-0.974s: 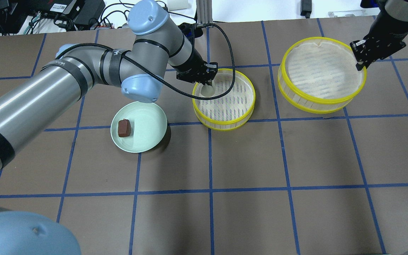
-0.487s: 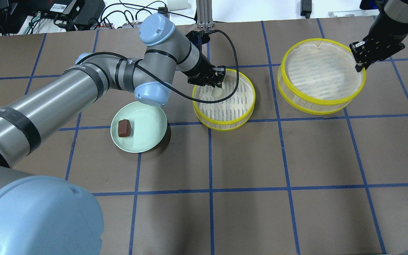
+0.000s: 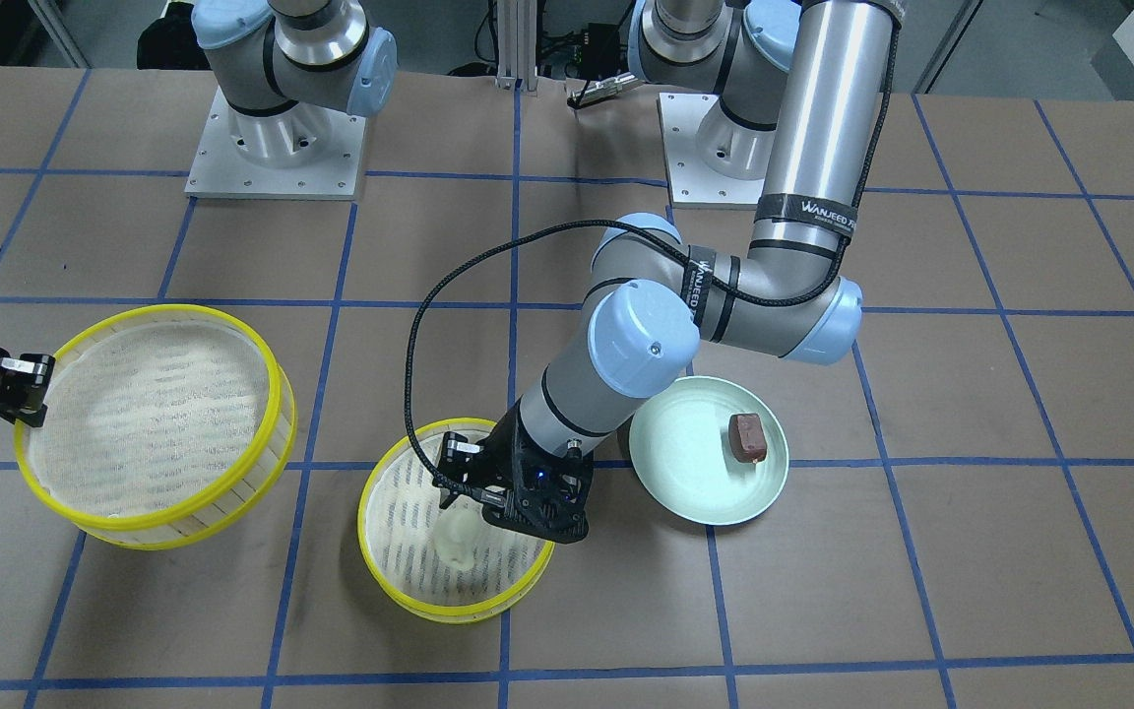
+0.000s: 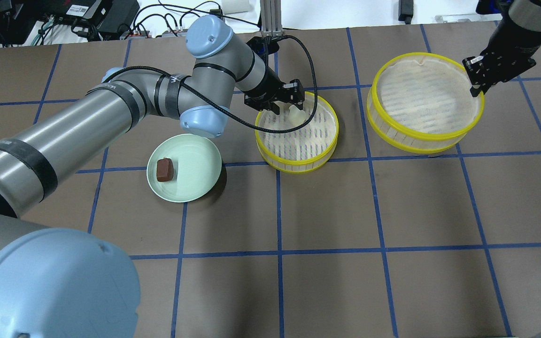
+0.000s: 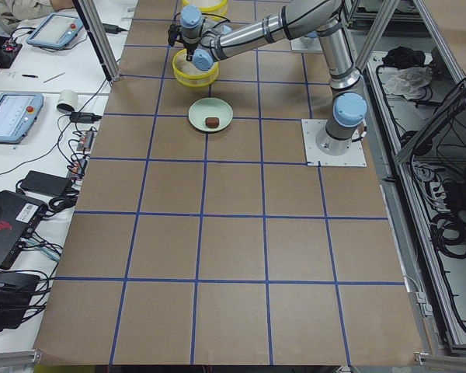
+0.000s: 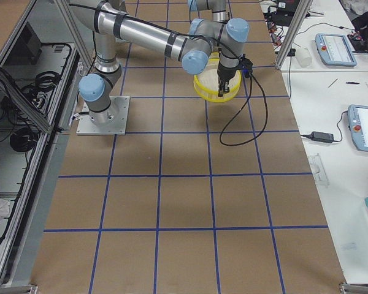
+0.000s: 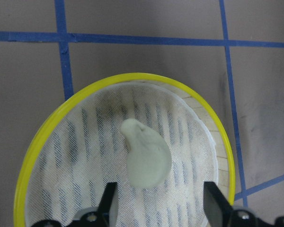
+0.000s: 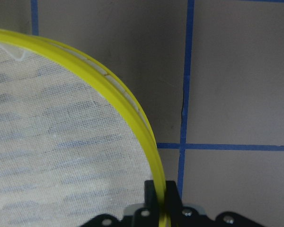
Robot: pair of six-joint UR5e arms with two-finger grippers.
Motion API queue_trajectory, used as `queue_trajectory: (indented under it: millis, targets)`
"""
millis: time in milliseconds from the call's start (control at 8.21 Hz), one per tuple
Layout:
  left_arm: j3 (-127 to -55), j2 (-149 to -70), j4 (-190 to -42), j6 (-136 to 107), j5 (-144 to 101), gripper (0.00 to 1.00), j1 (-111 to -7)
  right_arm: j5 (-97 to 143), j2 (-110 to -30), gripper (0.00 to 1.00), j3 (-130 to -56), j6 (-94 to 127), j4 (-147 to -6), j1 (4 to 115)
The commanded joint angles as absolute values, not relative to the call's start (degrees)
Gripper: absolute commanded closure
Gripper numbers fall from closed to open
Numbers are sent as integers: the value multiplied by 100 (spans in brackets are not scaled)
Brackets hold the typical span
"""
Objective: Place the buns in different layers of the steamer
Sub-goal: 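Lower the white bun into the bottom tier and open the left gripper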
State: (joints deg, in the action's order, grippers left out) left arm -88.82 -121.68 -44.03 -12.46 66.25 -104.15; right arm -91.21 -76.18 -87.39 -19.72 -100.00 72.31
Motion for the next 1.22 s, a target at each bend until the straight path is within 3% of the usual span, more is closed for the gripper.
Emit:
queue_trajectory:
  millis: [0,487,1096]
  targets:
    - [-8859,-12086,-4438,-1319,6706,0,-10415,-9123,-7655,100,-8736,-1890,-9949,7251]
    - [-8859,-11437,-5825,-959,8629,0,-10267,-9088,-7612,100,-8736,-875,-10010,7969]
    - [-9087,-10741,-6811,-64,9307,0,-9178,-8921,-6997,100,-8754,910,-10863,9349]
